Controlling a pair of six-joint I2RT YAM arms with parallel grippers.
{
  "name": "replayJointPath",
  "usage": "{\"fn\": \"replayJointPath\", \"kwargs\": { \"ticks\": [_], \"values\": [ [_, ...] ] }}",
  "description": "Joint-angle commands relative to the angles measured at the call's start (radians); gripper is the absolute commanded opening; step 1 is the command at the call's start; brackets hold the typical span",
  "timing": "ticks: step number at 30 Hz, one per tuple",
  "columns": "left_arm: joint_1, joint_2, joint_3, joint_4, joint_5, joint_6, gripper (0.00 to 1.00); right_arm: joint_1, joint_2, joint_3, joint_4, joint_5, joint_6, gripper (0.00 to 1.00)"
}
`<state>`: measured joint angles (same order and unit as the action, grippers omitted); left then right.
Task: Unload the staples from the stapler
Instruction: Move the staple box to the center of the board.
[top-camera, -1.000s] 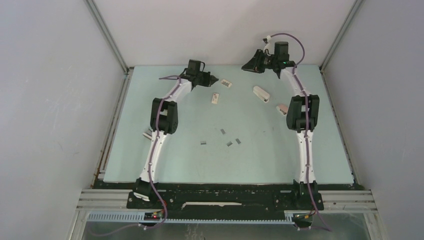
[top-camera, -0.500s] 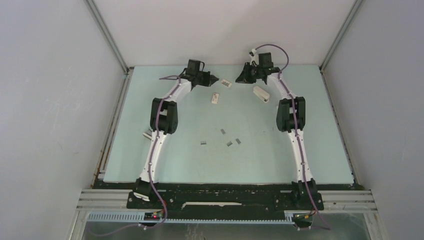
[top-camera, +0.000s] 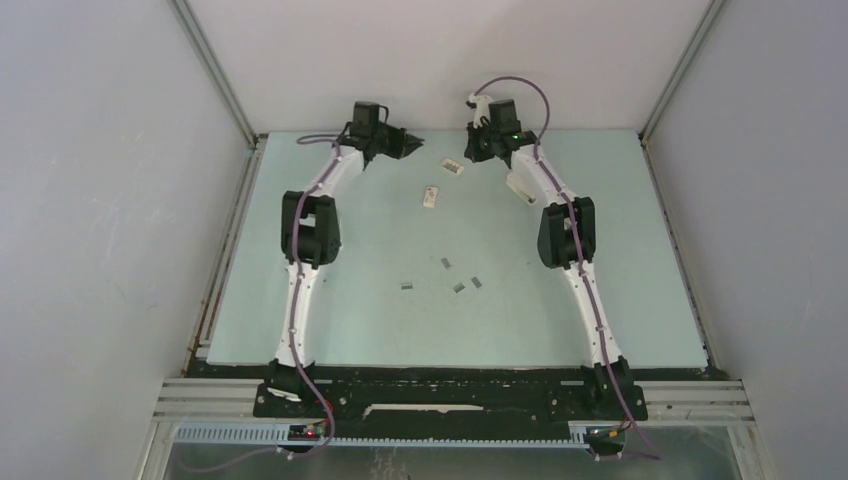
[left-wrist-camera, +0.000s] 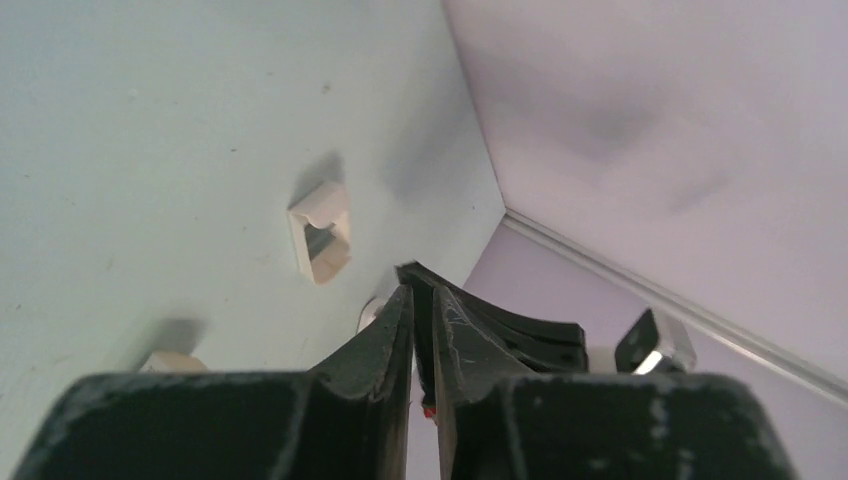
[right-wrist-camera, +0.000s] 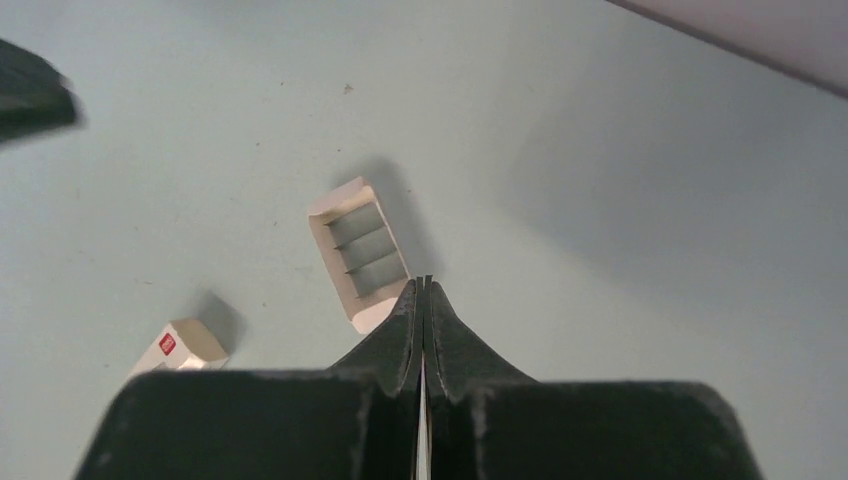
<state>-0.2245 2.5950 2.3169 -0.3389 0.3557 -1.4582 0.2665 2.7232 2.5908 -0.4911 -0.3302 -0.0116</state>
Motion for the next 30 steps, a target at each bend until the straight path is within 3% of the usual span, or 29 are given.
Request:
{"fn": "replayJointPath", "kwargs": {
  "ticks": [1,11,18,30],
  "values": [
    [0.034,-0.193,-0.083,0.046,0.054,0.189,0.19,0.033,-0.032,0.003,0.042,0.142,-0.246,0.00],
    [0.056,-0.404,-0.356,0.024,0.071,0.479,0.27,0.073,0.025,0.001,0.117,0.253,-0.556,0.00],
    [0.068,-0.514,-0.547,0.119,0.096,0.519,0.28,0.084,0.042,-0.016,0.074,0.213,-0.727,0.01],
    [0.087,-0.588,-0.658,0.157,0.113,0.565,0.29,0.124,0.068,-0.048,0.084,0.171,-0.943,0.01]
  ]
}}
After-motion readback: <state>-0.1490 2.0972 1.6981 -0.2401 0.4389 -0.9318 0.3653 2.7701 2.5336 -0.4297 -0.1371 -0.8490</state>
